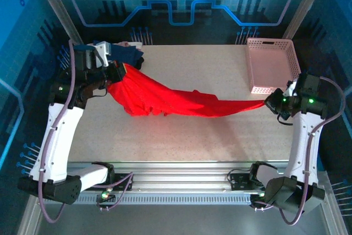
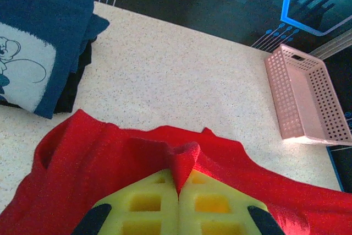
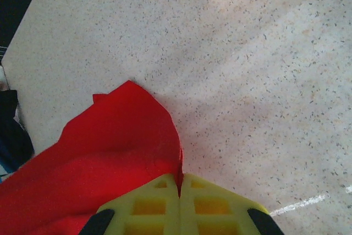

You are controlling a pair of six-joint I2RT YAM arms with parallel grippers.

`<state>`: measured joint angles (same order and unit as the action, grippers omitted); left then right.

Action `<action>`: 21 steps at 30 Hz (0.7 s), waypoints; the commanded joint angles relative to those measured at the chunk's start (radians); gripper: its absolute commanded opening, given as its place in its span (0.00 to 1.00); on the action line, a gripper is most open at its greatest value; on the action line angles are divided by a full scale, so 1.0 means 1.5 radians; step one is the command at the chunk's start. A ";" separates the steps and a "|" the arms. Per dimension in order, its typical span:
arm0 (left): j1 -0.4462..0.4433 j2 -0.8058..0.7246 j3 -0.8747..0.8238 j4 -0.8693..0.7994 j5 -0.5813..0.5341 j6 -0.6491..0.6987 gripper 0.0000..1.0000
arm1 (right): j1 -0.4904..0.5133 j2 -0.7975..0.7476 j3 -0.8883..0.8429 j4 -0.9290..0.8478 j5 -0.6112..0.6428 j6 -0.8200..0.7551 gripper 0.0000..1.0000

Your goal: Fold and stack the t-shirts

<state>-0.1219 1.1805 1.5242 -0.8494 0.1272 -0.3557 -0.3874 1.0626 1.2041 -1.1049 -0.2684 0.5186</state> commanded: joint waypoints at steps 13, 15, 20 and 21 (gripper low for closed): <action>-0.001 0.407 0.083 0.259 -0.015 0.067 0.00 | 0.019 0.305 0.059 0.193 0.024 0.013 0.00; 0.001 0.452 0.129 0.279 -0.021 0.064 0.00 | 0.031 0.331 0.073 0.221 0.028 0.020 0.00; 0.006 0.547 0.261 0.257 -0.029 0.077 0.26 | 0.057 0.383 0.122 0.229 0.037 0.015 0.00; 0.009 0.554 0.271 0.244 -0.029 0.072 0.38 | 0.061 0.391 0.126 0.229 0.033 0.015 0.00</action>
<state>-0.1211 2.0010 1.8366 -0.5182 0.0971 -0.2604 -0.3168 1.6276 1.3453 -0.7971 -0.2260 0.5346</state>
